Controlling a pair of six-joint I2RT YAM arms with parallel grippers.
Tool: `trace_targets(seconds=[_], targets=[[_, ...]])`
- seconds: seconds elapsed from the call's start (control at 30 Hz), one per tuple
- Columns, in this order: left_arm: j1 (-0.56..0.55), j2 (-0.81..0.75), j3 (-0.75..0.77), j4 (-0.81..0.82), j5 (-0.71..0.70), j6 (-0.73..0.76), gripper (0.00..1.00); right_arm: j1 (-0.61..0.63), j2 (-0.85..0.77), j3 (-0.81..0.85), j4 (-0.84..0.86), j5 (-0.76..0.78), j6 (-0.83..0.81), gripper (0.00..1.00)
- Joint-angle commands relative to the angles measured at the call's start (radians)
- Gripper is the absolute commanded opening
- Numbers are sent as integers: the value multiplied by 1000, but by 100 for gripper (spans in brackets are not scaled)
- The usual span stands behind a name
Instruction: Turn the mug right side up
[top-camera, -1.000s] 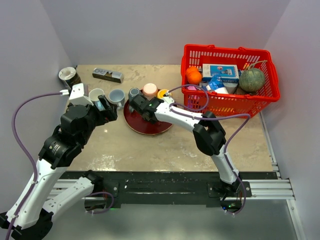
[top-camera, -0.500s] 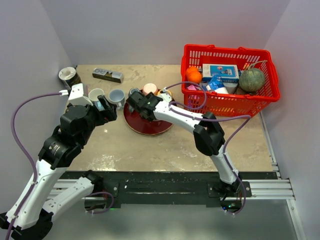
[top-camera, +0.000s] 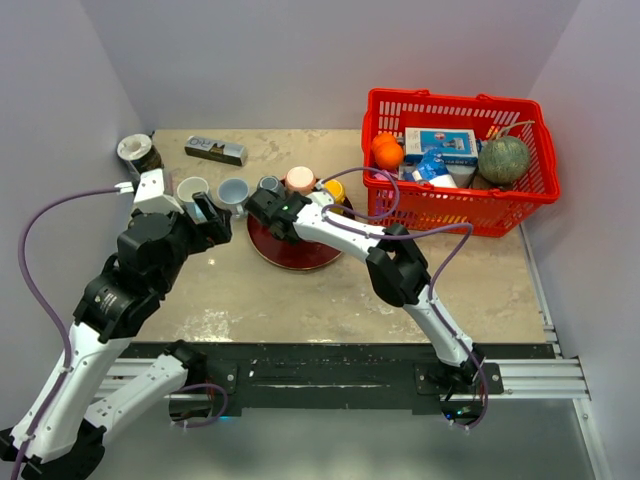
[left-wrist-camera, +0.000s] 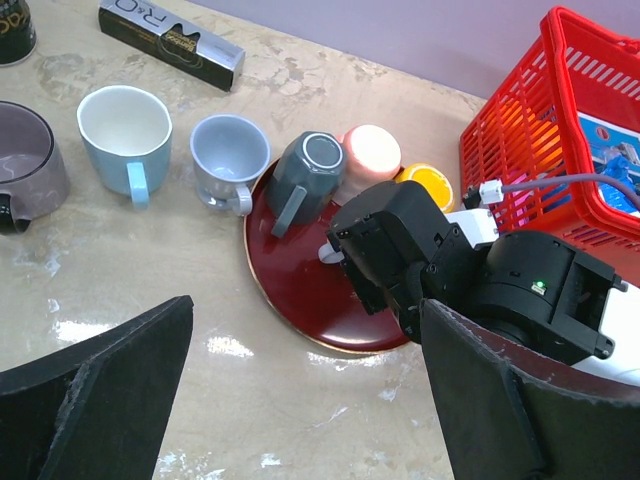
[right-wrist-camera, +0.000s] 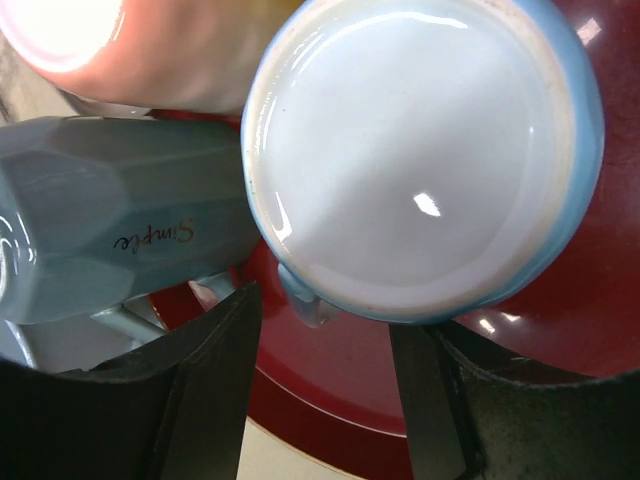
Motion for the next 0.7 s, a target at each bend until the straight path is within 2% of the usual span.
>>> trace_targets(seconds=[0.0, 0.07, 0.1, 0.3, 0.53, 0.67], targets=[[2, -24, -10, 7, -31, 17, 99, 1, -18, 30, -43, 67, 46, 54], [1, -26, -13, 5, -32, 17, 99, -4, -14, 27, -45, 72, 46, 52], [1, -27, -13, 7, -32, 17, 99, -5, -14, 26, -40, 72, 47, 47], [1, -24, -10, 5, -34, 20, 99, -13, -5, 17, -34, 69, 46, 33], [1, -23, -13, 8, -32, 18, 99, -14, -33, -15, 0, 63, 20, 1], [1, -21, -16, 16, -29, 18, 99, -14, -64, -46, 14, 57, 8, 0]])
